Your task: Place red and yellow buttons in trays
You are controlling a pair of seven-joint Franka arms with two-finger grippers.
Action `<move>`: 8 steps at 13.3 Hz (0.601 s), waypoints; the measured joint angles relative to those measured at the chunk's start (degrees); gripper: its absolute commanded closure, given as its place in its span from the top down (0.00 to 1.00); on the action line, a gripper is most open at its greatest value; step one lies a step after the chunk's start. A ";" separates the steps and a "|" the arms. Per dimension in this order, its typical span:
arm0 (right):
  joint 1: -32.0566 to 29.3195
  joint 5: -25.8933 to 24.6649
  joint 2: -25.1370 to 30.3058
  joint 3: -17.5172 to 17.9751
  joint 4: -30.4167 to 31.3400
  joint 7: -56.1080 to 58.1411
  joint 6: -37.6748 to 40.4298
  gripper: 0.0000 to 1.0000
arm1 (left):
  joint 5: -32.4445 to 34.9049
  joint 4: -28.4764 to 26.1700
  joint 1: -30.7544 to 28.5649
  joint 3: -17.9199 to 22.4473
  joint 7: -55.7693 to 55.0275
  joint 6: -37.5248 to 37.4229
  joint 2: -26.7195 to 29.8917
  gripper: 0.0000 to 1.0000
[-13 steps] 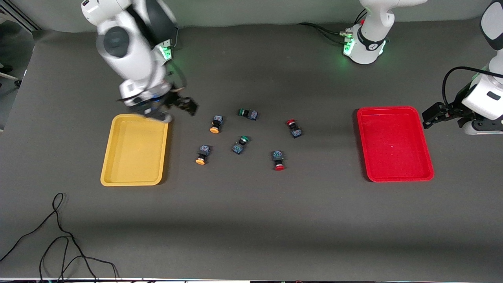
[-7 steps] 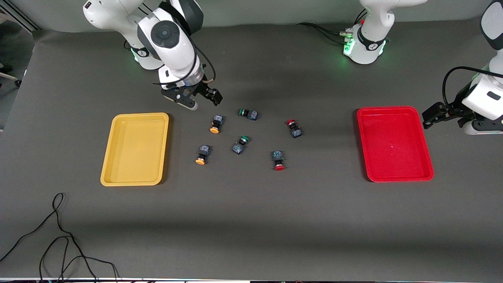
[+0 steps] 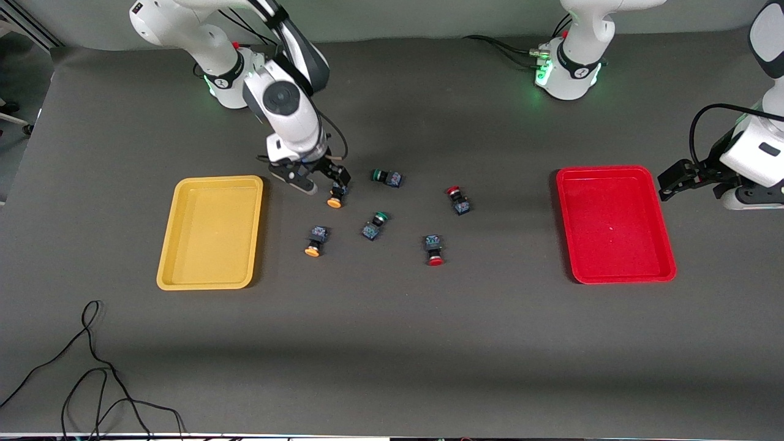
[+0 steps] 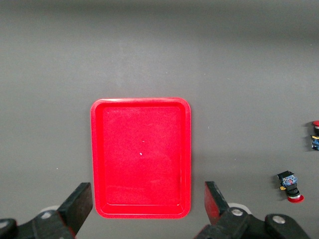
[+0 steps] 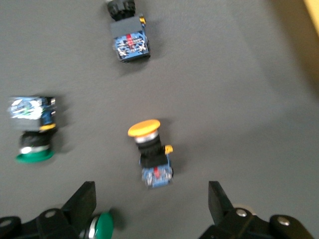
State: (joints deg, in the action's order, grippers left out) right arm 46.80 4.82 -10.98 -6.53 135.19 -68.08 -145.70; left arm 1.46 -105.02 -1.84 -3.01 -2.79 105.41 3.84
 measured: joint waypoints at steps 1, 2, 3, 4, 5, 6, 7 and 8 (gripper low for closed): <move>0.14 0.00 -2.58 0.00 -0.08 -0.27 -2.46 1.00 | 0.00 -0.01 0.00 0.01 0.00 0.00 0.00 1.00; 0.57 0.00 -4.68 -0.01 -0.20 -0.63 -4.28 1.00 | 0.00 -0.03 -0.01 0.01 0.00 0.00 0.00 1.00; 1.37 0.00 -6.19 0.00 -0.34 -1.05 -5.43 1.00 | 0.00 -0.06 -0.01 0.03 0.00 0.00 0.00 1.00; 2.06 0.00 -7.11 0.00 -0.43 -1.45 -6.31 1.00 | 0.00 -0.10 -0.01 0.05 0.00 0.00 0.00 1.00; 2.59 0.00 -7.97 0.01 -0.48 -1.69 -7.38 1.00 | 0.00 -0.17 -0.02 0.07 0.00 0.00 0.00 1.00; 2.84 0.00 -8.80 0.01 -0.50 -1.74 -8.66 1.00 | 0.00 -0.24 -0.02 0.08 0.00 -0.01 -0.01 1.00; 2.89 0.00 -9.68 0.00 -0.52 -1.74 -9.77 0.91 | 0.00 -0.32 -0.02 0.08 0.00 -0.03 -0.01 1.00; 2.89 0.00 -10.36 -0.04 -0.59 -1.74 -10.39 0.65 | 0.00 -0.55 -0.02 0.08 0.00 -0.08 -0.01 1.00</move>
State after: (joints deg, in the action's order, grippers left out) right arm 49.68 4.82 -21.35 -6.56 134.59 -69.82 -156.10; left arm 1.45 -105.57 -1.86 -2.93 -2.79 105.33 3.83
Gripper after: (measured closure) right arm 0.000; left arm 0.000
